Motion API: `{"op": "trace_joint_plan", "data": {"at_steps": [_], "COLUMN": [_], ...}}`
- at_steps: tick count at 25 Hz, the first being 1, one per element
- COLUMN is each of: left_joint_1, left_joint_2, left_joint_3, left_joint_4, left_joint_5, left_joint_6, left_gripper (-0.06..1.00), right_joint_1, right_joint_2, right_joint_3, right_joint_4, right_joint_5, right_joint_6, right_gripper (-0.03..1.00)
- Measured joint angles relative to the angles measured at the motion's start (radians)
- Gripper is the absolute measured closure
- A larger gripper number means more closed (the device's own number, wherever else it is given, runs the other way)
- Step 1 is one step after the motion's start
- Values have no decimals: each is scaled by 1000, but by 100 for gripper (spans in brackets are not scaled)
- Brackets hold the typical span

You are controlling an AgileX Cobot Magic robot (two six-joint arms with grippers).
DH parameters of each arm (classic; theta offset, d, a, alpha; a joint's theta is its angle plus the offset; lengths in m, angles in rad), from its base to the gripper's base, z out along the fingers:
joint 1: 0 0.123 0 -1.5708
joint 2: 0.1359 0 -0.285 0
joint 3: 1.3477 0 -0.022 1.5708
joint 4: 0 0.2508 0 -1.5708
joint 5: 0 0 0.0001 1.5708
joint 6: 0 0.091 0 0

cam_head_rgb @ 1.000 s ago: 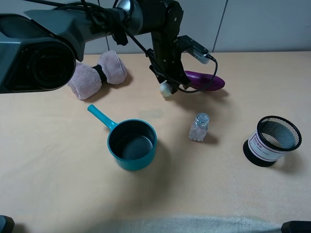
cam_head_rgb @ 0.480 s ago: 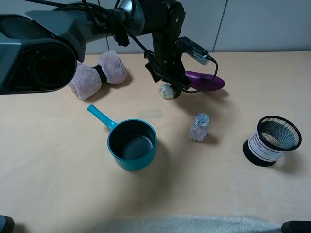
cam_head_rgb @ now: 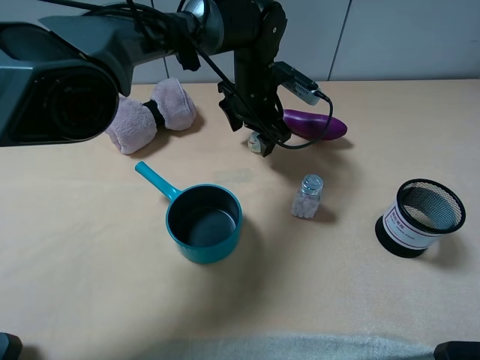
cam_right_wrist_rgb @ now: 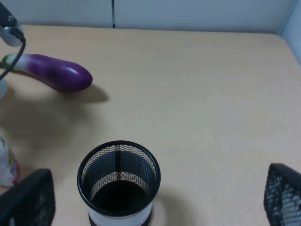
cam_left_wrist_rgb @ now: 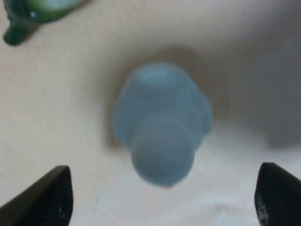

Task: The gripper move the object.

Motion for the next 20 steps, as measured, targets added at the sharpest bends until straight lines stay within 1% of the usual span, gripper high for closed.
{"op": "trace_joint_plan", "data": {"at_steps": [4,20], "left_joint_1": [-5,-11], "left_joint_2": [-28,-313], "left_joint_3": [-1,-6], "left_joint_4": [-2,7], "left_joint_5": [37,43], "left_joint_6": [0,0], "left_gripper": [17,17], "right_joint_1": [0,0], "right_joint_2": [0,0], "right_joint_3": [0,0], "right_joint_4": [0,1], "right_joint_5": [0,1], "right_joint_6": [0,0], "right_gripper": [29,29]}}
